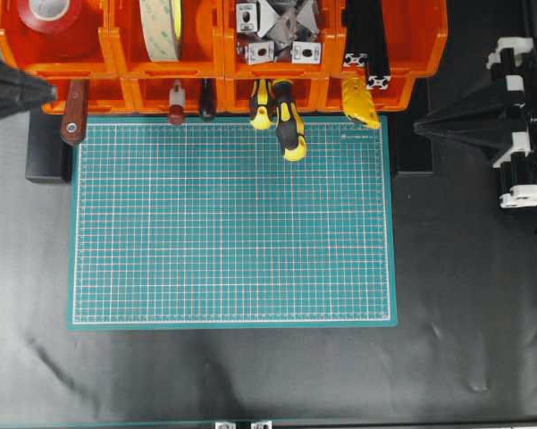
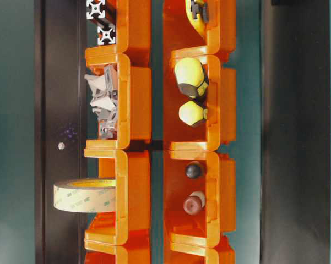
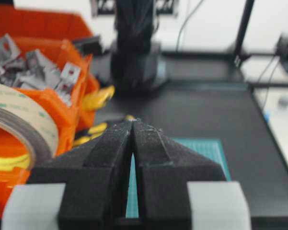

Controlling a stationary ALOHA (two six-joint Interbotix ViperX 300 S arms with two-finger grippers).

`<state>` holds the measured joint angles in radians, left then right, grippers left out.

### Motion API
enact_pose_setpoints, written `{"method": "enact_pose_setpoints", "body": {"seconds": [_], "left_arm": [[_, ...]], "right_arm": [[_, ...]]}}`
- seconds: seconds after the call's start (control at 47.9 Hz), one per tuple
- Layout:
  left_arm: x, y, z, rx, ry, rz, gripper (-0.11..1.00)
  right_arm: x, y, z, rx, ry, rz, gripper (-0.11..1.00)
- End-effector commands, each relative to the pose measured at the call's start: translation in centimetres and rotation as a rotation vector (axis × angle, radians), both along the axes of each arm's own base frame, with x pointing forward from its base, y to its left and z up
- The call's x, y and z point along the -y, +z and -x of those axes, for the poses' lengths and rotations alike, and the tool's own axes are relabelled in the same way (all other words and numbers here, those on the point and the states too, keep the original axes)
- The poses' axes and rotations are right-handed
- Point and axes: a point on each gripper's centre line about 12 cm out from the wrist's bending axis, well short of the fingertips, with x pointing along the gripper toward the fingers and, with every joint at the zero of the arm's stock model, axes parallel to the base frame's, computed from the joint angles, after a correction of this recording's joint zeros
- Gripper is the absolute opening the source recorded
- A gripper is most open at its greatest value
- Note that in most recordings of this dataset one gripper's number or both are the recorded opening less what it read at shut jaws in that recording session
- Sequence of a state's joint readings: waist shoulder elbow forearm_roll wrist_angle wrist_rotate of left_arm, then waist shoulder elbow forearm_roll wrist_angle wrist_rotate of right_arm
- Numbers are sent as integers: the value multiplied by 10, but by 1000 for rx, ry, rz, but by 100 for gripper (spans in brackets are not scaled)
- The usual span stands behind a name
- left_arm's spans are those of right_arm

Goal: Pick vinyl tape from container rack with left arm.
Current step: 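Move the left gripper toward the top-left orange bin, then insert the left gripper fingers into the red vinyl tape roll's core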

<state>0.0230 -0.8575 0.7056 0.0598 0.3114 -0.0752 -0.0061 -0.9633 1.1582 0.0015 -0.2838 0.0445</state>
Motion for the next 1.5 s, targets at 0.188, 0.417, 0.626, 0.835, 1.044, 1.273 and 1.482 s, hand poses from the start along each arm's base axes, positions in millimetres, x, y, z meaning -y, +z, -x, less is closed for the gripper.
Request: {"method": "enact_pose_setpoints", "body": {"seconds": [0.188, 0.417, 0.626, 0.835, 1.044, 1.273, 1.482], "left_arm": [[-27, 46, -16, -433, 125, 5, 0], [-45, 52, -24, -713, 143, -45, 1], [-54, 45, -29, -838, 139, -69, 27], [-63, 37, -30, -883, 148, -75, 83], [-71, 23, -37, -931, 154, -71, 84], [-82, 8, -42, -982, 176, -47, 84], [-82, -8, -42, -1028, 173, -34, 84]], "right_arm": [[-1, 9, -3, 2, 2, -38, 0], [-1, 8, -3, -8, 2, -38, 0], [-2, 8, -3, -8, 4, -37, 0], [-2, 7, -3, -9, 5, -38, 0], [-2, 7, -3, -9, 4, -38, 0], [-2, 4, -2, -15, 5, -40, 0], [-2, 3, -1, -15, 3, -40, 0]]}}
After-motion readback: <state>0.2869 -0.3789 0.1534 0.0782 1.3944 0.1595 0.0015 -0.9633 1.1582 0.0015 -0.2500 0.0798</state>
